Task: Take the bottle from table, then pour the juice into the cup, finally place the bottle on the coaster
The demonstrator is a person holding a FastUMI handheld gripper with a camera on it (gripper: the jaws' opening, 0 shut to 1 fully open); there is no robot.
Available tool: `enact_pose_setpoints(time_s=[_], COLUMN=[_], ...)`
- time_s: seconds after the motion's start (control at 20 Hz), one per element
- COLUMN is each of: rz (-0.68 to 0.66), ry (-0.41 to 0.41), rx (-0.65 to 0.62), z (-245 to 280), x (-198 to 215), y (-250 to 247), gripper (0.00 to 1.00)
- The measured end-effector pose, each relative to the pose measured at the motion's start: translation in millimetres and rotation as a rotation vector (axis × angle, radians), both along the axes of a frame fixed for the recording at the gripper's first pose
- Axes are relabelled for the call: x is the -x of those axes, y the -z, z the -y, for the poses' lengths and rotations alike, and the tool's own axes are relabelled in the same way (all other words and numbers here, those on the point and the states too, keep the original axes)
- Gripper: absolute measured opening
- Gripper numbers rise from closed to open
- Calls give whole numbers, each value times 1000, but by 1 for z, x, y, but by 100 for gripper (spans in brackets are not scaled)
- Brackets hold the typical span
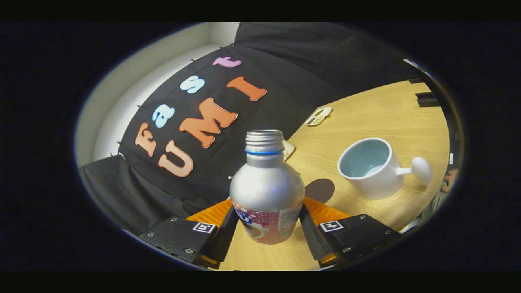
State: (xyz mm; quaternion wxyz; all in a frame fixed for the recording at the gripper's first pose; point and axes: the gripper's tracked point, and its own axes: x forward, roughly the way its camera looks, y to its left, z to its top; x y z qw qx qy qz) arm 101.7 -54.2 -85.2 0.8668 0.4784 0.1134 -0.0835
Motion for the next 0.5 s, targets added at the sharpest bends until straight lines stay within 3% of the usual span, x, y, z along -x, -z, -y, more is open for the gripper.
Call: enact_pose_setpoints(time_s=[0.5], rz=[25], ry=[66], rx=[-285], z=[-1], x=[-6], y=[-7], gripper=[77])
